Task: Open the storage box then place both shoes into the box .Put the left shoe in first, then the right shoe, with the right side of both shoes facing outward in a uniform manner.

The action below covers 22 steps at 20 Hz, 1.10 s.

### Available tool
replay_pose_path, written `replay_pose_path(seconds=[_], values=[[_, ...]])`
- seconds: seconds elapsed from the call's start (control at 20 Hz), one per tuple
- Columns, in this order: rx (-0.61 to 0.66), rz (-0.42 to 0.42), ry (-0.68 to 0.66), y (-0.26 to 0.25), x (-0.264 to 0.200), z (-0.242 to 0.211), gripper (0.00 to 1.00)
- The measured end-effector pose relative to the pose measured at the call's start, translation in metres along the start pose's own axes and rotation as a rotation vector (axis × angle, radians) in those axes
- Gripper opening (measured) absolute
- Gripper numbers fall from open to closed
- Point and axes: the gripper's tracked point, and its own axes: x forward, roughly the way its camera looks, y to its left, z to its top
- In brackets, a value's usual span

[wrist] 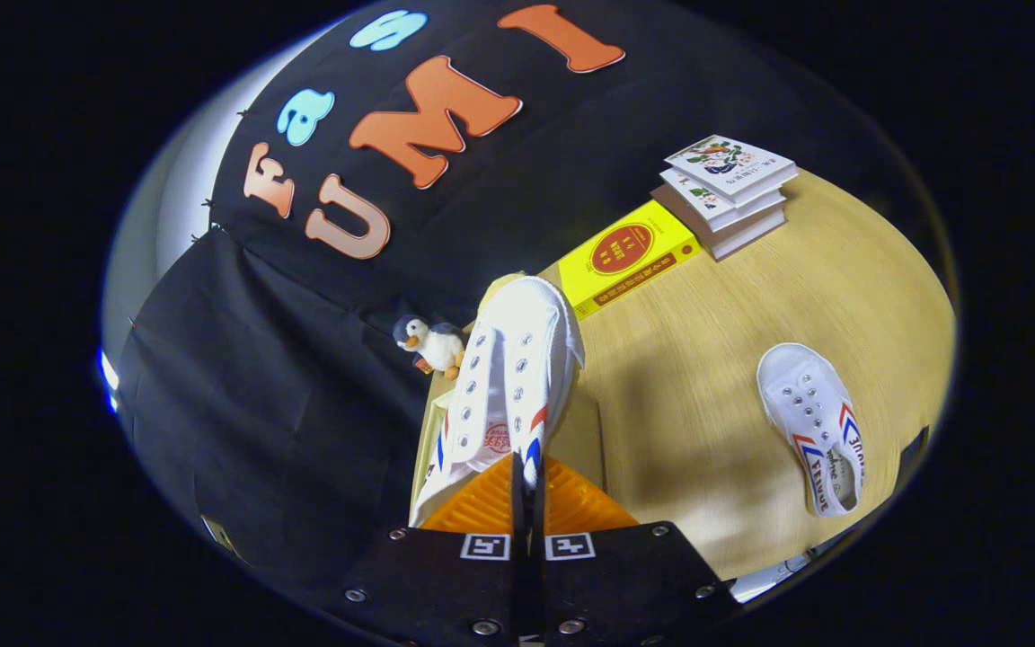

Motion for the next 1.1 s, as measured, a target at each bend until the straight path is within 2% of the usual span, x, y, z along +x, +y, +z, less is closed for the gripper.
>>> replay_pose_path(seconds=[0.5,1.1], values=[[-0.097,0.002,0.082,0.059,0.062,-0.051,0.0],[-0.126,-0.061,0.198,0.079,0.124,-0.116,0.0]])
